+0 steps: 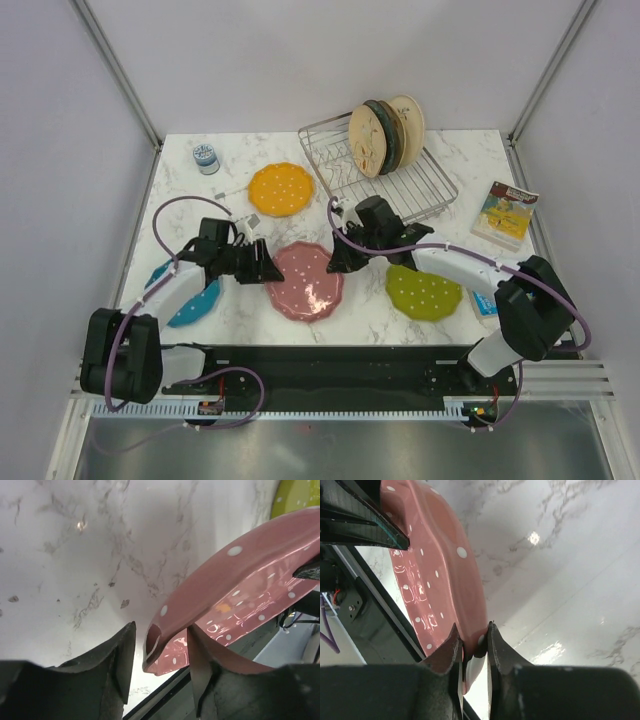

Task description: Load the plates into the dish rack

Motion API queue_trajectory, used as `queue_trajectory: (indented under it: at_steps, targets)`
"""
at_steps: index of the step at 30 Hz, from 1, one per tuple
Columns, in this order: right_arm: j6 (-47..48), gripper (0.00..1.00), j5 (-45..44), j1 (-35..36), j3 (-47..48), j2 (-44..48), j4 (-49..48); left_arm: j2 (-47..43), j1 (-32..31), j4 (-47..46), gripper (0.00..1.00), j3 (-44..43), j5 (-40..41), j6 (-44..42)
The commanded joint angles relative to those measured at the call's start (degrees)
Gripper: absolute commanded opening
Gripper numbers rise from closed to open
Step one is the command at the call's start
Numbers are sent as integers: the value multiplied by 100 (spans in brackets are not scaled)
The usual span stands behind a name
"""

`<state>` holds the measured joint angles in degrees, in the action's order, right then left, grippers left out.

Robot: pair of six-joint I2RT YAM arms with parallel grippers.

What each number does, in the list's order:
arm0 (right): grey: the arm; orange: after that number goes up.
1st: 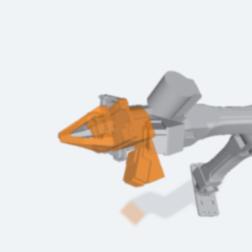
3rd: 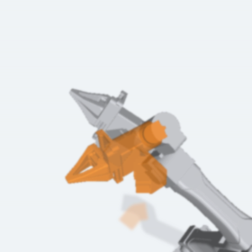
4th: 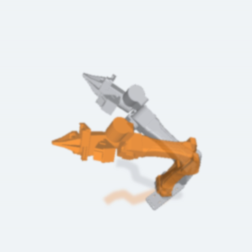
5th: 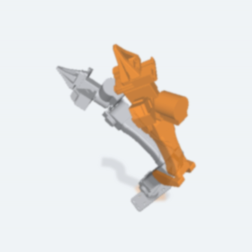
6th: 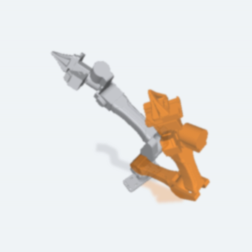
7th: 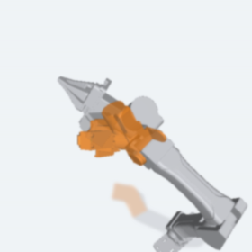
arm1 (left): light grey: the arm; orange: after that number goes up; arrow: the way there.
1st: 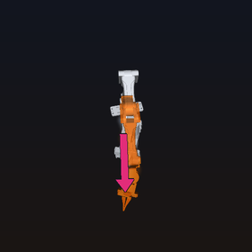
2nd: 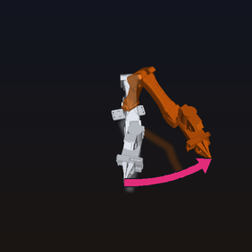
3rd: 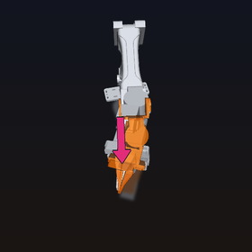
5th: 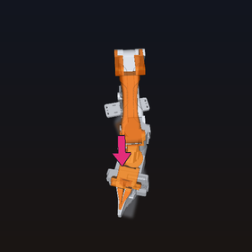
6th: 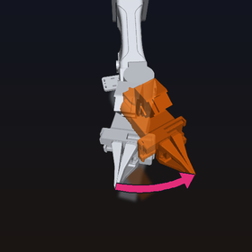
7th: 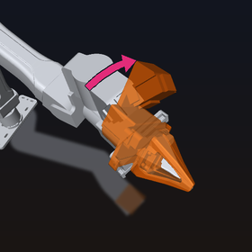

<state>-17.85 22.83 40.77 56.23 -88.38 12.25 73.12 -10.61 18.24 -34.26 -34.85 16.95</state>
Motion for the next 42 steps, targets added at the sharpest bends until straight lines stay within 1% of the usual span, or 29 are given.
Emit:
queue_trajectory:
  at_steps: [1,4,6,7,8,11,13,14,16,17,20,21,22,23,24,25,26,29,30,32,35,42]
  targets:
    - [615,0,1339,150,898,216,14,-421,191,-67,55,-485,180,-508]
    - [686,0,1233,-16,1153,155,163,-676,428,152,60,-722,75,-701]
    - [695,0,1145,-165,1476,128,286,-1060,507,232,68,-941,92,-877]
    - [730,0,1136,-349,1635,76,348,-1202,507,276,71,-1003,136,-982]
    - [756,0,1092,-438,1828,23,409,-1352,507,346,79,-1117,180,-1175]
    - [1002,0,978,-781,2986,-276,752,-1818,507,557,87,-1284,443,-1466]
    - [1186,0,820,-974,3437,-513,928,-1959,507,672,88,-1355,698,-1537]
    - [1257,0,724,-1027,3839,-592,963,-1986,507,698,88,-1364,760,-1537]
    - [1318,0,276,-1185,4193,-768,946,-1995,507,707,88,-1364,787,-1572]
    - [1319,0,92,-1229,4543,-829,911,-1969,507,699,87,-1381,796,-1572]
    - [1354,0,-882,-1326,5115,-1067,657,-1828,507,655,87,-1469,839,-1563]
    - [1424,0,-1207,-1326,5213,-1163,421,-1810,507,620,87,-1478,857,-1554]
    - [1459,0,-1898,-1326,5310,-1216,297,-1802,507,593,87,-1496,848,-1528]
    - [1503,0,-2157,-1326,5511,-1278,182,-1793,507,523,87,-1487,840,-1502]
    - [1538,0,-2525,-1326,5591,-1400,-28,-1775,507,471,87,-1478,796,-1484]
    - [1512,0,-3103,-1326,5653,-1454,-160,-1766,507,392,87,-1478,770,-1423]
    - [1521,0,-3344,-1326,5654,-1480,-492,-1732,507,339,86,-1461,778,-1388]
    - [1705,0,-3897,-1344,5427,-1542,-1065,-1687,507,136,86,-1364,769,-1282]
    - [1732,0,-4013,-1327,5347,-1542,-1458,-1661,507,75,86,-1329,761,-1256]
    - [1906,0,-4224,-1326,5389,-1621,-1620,-1608,507,-4,86,-1320,726,-1185]
    - [2048,0,-4803,-1309,5679,-1980,-1533,-1512,508,-92,86,-1338,682,-1150]
    - [2391,0,-5340,-1300,5671,-2298,-1743,-1266,508,-356,86,-1338,497,-966]
